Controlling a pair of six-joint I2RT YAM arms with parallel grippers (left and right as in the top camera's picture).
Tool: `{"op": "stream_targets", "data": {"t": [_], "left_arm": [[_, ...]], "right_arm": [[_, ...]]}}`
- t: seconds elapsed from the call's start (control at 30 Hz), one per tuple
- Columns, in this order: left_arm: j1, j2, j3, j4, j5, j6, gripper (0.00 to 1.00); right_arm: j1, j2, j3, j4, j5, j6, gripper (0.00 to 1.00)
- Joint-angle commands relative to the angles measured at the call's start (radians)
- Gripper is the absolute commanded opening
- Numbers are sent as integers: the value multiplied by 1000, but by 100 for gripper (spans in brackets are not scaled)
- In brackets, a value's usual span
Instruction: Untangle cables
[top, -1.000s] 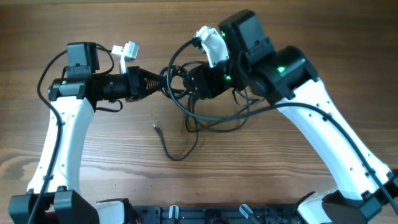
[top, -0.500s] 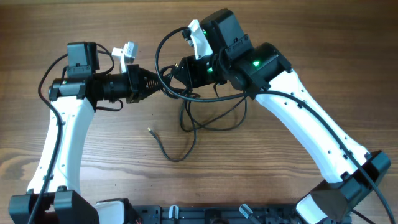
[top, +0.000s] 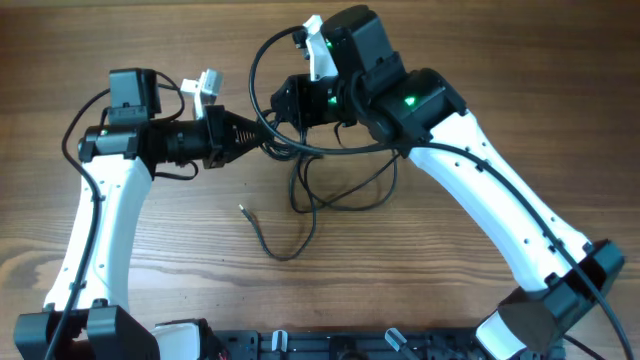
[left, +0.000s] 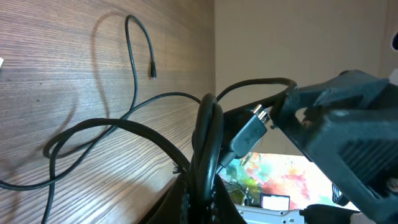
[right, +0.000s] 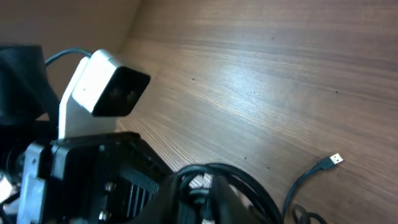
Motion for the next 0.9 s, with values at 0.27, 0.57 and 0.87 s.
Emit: {"op": "stream_targets", "data": {"t": [0.27, 0.57, 0.87], "left_arm": [[-21, -5, 1, 39, 36, -51, 4], [-21, -5, 1, 68, 77, -76, 13], [-21, -5, 1, 102, 90, -148, 4]], "right_arm": [[0, 40, 1, -105, 33, 49, 6], [0, 44, 1, -145, 49, 50, 6], [21, 60, 2, -130, 38, -47, 6]]}}
